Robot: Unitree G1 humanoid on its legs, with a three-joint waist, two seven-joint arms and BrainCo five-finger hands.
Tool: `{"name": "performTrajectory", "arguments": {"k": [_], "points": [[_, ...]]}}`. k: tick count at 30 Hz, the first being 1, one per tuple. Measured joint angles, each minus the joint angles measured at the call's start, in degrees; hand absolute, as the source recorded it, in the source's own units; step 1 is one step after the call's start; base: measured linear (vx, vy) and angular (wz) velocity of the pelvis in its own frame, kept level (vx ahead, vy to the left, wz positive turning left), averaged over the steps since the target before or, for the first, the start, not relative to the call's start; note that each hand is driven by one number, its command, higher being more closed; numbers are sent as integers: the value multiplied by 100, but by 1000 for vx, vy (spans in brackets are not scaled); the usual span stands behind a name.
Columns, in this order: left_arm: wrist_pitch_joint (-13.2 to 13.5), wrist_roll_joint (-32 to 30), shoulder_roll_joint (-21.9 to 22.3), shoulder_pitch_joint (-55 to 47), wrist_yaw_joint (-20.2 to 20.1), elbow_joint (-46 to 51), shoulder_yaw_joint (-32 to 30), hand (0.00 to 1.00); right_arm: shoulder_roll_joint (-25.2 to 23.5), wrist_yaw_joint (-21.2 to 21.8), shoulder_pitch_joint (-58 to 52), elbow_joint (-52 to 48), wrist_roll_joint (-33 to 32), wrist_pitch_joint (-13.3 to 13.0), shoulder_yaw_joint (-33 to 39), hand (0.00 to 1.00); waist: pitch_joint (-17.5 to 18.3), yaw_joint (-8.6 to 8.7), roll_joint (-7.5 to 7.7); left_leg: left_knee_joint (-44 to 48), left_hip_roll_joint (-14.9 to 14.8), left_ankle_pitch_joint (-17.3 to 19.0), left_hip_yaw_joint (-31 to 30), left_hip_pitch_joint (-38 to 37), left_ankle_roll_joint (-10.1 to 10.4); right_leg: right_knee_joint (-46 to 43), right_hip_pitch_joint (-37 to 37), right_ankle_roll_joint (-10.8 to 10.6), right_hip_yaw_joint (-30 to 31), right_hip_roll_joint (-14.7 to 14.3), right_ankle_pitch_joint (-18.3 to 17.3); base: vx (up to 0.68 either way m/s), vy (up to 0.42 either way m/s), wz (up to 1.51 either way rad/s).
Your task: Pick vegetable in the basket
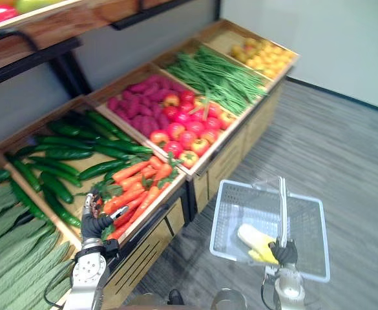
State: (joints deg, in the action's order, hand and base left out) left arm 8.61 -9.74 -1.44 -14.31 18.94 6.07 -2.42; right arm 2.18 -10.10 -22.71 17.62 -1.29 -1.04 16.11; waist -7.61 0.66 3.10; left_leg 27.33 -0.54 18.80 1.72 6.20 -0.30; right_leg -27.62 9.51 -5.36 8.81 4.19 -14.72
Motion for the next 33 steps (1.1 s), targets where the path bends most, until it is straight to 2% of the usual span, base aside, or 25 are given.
{"name": "performTrajectory", "arguments": {"k": [2,4,5,11,16,20,22,28,30,33], "points": [[5,-1,89,39,-13,11,126,0,61,5,-44,2,-29,0,5,100,73,7,-112,82,-285,4,40,146,82,111,-29,93,-285,-93,31,88,-174,43],[4,0,161,197,-48,10,203,0,89,32,-130,12,-31,-1,135,100,106,1,-184,43,-451,-91,111,231,229,153,-54,147,-515,-115,51,77,-170,47],[4,0,157,261,-85,7,194,0,127,49,-210,13,-39,0,136,100,100,2,-168,-37,-477,-147,109,185,304,198,-123,170,-595,-116,65,43,-97,33],[-2,-20,-129,559,-244,-266,302,0,48,208,-266,179,-73,-9,82,100,245,-4,-5,-453,-441,-373,134,38,339,491,-249,219,-627,-89,196,-3,-21,5],[-87,-523,-635,1131,-277,-937,563,0,57,314,-201,286,-112,-38,-39,100,292,31,30,-1044,-446,-687,252,-120,389,963,-333,249,-564,-108,508,-43,-14,-7],[-195,-1005,-966,1531,-350,-1517,696,0,130,422,-18,417,-107,-60,-80,100,287,172,31,-1387,-447,-881,334,-218,414,1154,-319,278,-506,-128,639,-22,-21,-9],[-276,-1343,-1148,1788,-397,-1876,783,0,188,460,-11,417,-105,-87,-147,100,282,188,34,-1538,-464,-962,428,-224,447,1191,-219,294,-407,-166,690,-4,-26,-21],[-407,-2066,-1526,2675,-407,-2707,1097,0,361,522,273,408,-92,-155,-267,100,78,217,70,-1506,-527,-1029,572,50,440,1174,126,331,-269,-242,793,-18,-20,-15],[-527,-2350,-1597,3128,-405,-3079,1105,0,393,524,468,340,-94,-252,-310,100,-155,244,87,-1426,-541,-1050,622,227,438,1177,293,322,-213,-256,869,-50,-9,-15],[-599,-2502,-1606,3418,-402,-3397,1108,0,398,517,555,205,-94,-262,-332,100,-343,275,103,-1331,-553,-1042,651,360,435,1171,399,312,-181,-259,907,-59,-1,-7]]}}
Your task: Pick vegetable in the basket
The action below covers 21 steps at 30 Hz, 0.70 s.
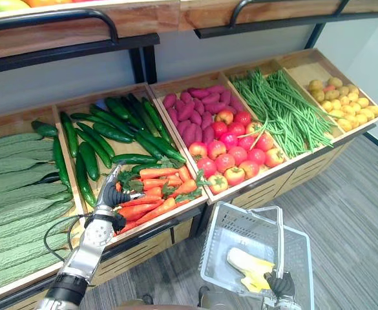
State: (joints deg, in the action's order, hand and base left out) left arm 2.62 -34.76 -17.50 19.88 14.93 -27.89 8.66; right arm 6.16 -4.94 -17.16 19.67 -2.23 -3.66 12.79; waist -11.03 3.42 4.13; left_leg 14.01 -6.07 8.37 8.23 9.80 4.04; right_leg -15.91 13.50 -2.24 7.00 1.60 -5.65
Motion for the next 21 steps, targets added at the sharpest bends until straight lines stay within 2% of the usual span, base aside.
{"name": "performTrajectory", "arguments": {"k": [5,9,10,17,21], "points": [[-48,-378,-148,646,36,-439,85,0,102,-19,35,-348,-61,-57,-119,100,-328,-66,21,239,-80,44,92,267,-28,2,191,-4,89,-56,117,-53,-3,-10],[-90,-621,-113,834,144,-562,215,0,175,-125,118,-349,-69,-120,-185,100,-448,-95,13,327,-121,112,163,373,-39,-14,271,-25,94,-60,139,-56,-4,-1],[-83,-651,-107,859,155,-580,218,100,178,-134,136,-349,-70,-127,-186,100,-457,-98,13,339,-128,116,181,395,-47,-15,289,-32,96,-60,144,0,0,0],[-7,-826,66,1045,261,-997,246,100,236,-165,207,-349,-169,-173,-187,100,-624,-111,-17,406,-142,130,239,418,-58,-14,295,-43,127,-60,150,-1,5,-2],[21,-824,61,1105,261,-1057,250,100,348,-245,207,-349,-171,-173,-186,100,-679,-113,-95,353,-126,104,248,388,-85,-7,294,-44,142,-57,150,4,0,-1]]}}
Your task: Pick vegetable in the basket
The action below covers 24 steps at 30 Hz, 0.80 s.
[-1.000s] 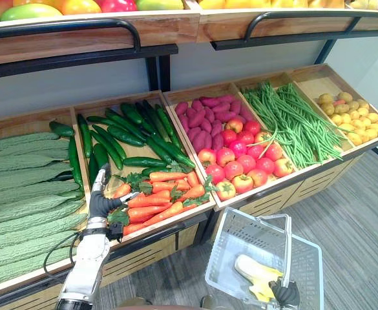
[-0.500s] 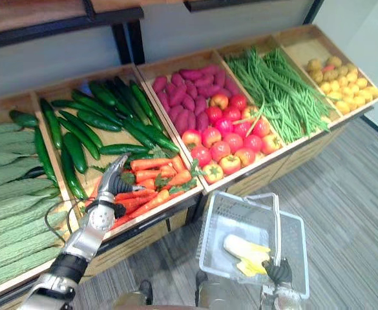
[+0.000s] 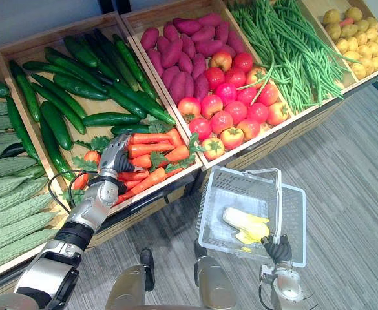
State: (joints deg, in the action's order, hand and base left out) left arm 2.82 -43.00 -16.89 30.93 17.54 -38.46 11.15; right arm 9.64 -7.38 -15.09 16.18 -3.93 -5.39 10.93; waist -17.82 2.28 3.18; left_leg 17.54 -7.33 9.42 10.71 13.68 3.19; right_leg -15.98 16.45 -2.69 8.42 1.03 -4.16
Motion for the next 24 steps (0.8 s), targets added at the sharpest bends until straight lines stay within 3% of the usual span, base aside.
{"name": "performTrajectory", "arguments": {"k": [14,18,24], "points": [[-19,229,-193,-57,31,138,-62,100,-3,0,-1,-1,0,-76,29,100,-47,52,-46,-464,55,-164,6,-300,99,110,-132,1,1,9,1,3,-3,0],[-251,268,-350,-322,90,817,-364,100,-28,0,-21,-1,0,-82,33,100,-52,101,-51,-574,69,-274,-20,-401,80,127,-133,1,-18,9,0,54,-13,1],[-420,386,-386,-826,544,1941,-1011,100,-143,2,-85,3,0,-87,32,100,-62,158,-69,-761,130,-353,-117,-608,116,213,-312,2,-44,26,0,15,-1,3]]}}
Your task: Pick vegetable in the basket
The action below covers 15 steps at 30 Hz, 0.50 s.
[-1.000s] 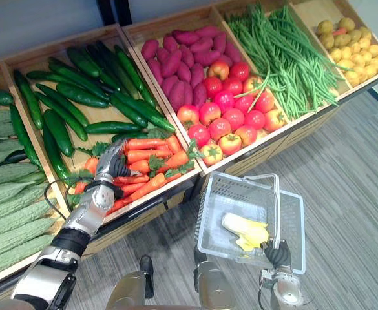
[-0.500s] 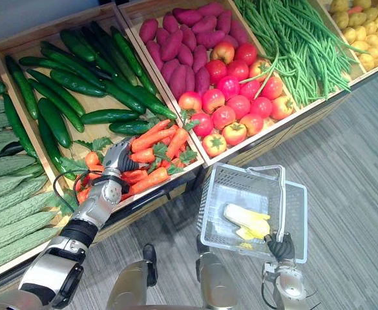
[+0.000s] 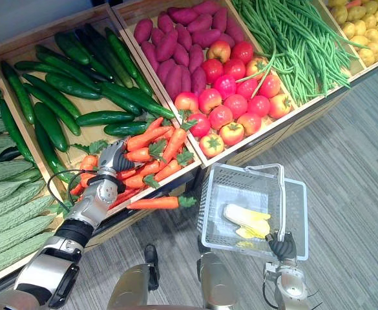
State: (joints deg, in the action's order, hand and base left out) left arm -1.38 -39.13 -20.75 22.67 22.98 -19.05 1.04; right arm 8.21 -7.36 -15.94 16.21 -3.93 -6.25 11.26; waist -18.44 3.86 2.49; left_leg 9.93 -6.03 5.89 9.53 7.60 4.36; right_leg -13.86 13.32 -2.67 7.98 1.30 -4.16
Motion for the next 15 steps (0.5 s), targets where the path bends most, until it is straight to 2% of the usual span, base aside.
{"name": "performTrajectory", "arguments": {"k": [4,6,9,12,15], "points": [[-11,77,212,-434,213,890,-179,100,-91,0,-3,33,-1,0,4,100,1,-5,-1,-17,19,-16,-18,-29,-12,3,-34,0,-4,2,0,-16,-1,1],[48,224,529,-779,241,1461,-175,100,-122,0,-3,44,-1,0,6,100,7,-1,-4,-26,36,-19,-32,-56,-14,12,-65,0,-7,3,0,0,0,0],[263,615,1039,-1323,258,2011,-109,100,-159,1,-12,53,-1,1,38,100,29,7,-10,-118,46,-41,-38,-193,-25,70,-187,0,-7,2,1,0,0,0],[470,1043,1268,-1711,250,2415,16,100,-245,0,-49,53,0,16,85,100,91,-4,-17,-151,38,-41,-3,-253,-25,104,-249,1,-4,-7,2,0,0,0],[640,1431,1513,-2149,192,2839,127,100,-278,1,-145,51,4,68,145,100,306,-26,-56,-205,8,-39,67,-386,-23,129,-335,-2,26,-9,3,32,-7,-8]]}}
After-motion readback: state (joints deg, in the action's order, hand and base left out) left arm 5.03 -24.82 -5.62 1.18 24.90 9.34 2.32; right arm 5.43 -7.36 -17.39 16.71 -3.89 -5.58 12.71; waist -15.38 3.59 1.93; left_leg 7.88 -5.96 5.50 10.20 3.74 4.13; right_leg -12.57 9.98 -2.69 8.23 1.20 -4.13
